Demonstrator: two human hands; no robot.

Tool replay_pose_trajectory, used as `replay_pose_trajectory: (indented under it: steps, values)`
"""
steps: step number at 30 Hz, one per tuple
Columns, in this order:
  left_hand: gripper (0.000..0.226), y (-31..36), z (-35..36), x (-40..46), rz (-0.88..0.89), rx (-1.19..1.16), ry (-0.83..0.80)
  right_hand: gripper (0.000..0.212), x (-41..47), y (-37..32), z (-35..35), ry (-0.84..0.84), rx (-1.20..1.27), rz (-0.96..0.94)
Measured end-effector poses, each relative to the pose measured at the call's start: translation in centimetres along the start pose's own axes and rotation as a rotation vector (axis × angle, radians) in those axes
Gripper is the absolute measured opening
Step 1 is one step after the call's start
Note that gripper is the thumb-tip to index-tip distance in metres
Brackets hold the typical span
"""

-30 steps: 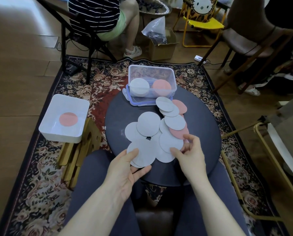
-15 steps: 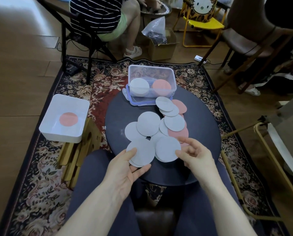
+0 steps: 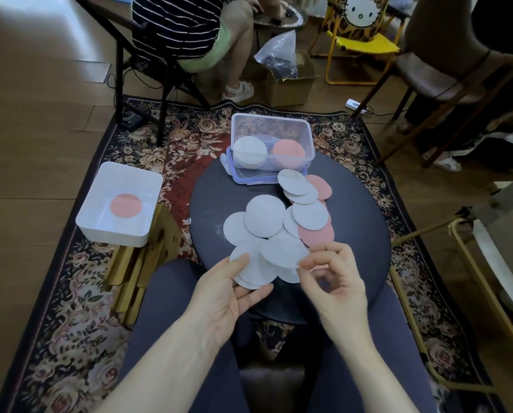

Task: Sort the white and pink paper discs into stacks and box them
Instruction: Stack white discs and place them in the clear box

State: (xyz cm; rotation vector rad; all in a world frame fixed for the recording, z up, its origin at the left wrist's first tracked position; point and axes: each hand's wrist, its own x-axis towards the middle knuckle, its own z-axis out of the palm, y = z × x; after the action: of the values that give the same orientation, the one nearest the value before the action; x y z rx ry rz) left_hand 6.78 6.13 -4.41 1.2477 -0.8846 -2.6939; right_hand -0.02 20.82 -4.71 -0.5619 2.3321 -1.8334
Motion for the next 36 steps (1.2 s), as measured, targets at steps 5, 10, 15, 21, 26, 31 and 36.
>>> replay_pose_trajectory:
  steps: [5, 10, 15, 21, 26, 31, 36]
  values:
    - [0.014, 0.1, 0.2, -0.2, 0.029, 0.040, -0.048, 0.020, -0.1, 0.6, 0.3, -0.132, -0.134, -0.048]
    - [0.015, 0.1, 0.2, -0.2, 0.057, 0.069, -0.057, 0.030, -0.5, 0.8, 0.3, -0.228, -0.156, -0.054]
    - [0.016, 0.2, -0.1, 0.1, 0.089, 0.088, 0.028, 0.030, 0.3, 1.0, 0.0, -0.044, -0.216, 0.108]
    - [0.019, 0.2, -0.4, 0.3, 0.101, 0.073, 0.081, 0.047, 2.1, 1.1, -0.1, -0.079, -0.644, 0.364]
    - [0.018, 0.5, -0.5, 0.5, 0.123, 0.038, 0.140, 0.055, 2.2, 0.6, 1.0, -0.092, -0.749, 0.402]
    - [0.018, 0.6, -0.4, 0.4, 0.135, 0.035, 0.150, 0.043, 2.1, 0.2, 0.9, -0.019, -0.634, 0.430]
    - [0.019, 0.4, -0.5, 0.4, 0.153, 0.058, 0.160, 0.020, 1.6, 0.7, 0.4, -0.053, -0.551, 0.379]
